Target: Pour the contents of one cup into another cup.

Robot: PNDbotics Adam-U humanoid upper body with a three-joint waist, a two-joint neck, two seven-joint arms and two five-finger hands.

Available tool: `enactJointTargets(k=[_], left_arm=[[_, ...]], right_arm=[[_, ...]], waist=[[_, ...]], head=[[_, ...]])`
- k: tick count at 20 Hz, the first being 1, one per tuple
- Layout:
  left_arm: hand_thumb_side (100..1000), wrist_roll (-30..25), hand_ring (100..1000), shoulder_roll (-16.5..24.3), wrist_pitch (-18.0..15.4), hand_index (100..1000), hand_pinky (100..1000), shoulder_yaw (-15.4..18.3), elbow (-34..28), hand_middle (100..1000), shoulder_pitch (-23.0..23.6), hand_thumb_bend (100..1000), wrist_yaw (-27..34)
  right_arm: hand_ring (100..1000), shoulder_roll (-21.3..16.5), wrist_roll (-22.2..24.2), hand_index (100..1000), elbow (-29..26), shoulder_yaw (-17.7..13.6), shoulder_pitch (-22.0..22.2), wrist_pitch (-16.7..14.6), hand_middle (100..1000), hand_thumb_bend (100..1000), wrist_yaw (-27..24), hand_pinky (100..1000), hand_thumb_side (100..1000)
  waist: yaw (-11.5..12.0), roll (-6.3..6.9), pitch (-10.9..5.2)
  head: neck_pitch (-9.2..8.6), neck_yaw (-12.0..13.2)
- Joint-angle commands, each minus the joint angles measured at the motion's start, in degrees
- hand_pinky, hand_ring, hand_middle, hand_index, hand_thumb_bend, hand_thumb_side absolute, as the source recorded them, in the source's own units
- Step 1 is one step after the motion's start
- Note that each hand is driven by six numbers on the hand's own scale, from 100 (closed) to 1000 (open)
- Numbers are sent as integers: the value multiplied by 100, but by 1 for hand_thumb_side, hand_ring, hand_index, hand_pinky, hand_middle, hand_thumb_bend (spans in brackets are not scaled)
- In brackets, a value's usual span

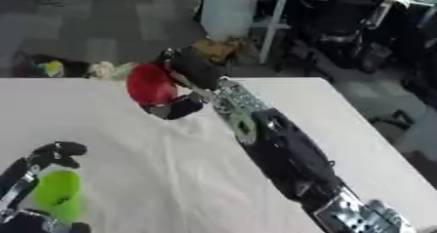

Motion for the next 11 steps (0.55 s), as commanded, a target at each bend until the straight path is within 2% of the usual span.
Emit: enactJointTargets(k=[1, 6, 9, 10, 11], left_arm=[[608, -39, 652, -3, -45, 845, 695, -28, -34, 784, -39, 1000, -39], [618, -19, 653, -95, -155, 846, 695, -73, 118, 785, 35, 1000, -163], [620, 20, 656, -123, -197, 846, 697, -69, 182, 785, 56, 1000, -222], [625, 32, 656, -126, -207, 846, 697, -65, 197, 786, 59, 1000, -239], [621, 47, 656, -129, -213, 846, 697, -58, 209, 786, 60, 1000, -251]], right_arm=[[238, 24, 282, 415, -50, -34, -29, 122, 212, 297, -584, 589, 251], [243, 263, 402, 413, 70, 24, 87, 112, 210, 303, -648, 589, 245], [262, 370, 351, 414, 220, 40, 150, 11, 213, 358, -613, 596, 257], [268, 395, 333, 419, 284, 46, 169, -45, 218, 458, -620, 600, 180], [283, 415, 320, 427, 350, 54, 186, -110, 226, 381, -641, 609, 263]], waist=[[-18, 60, -78], [-7, 109, -70], [-3, 133, -64], [-2, 139, -64], [0, 144, -63]], head=[[24, -13], [59, -41], [68, -57], [71, -60], [73, -63]])
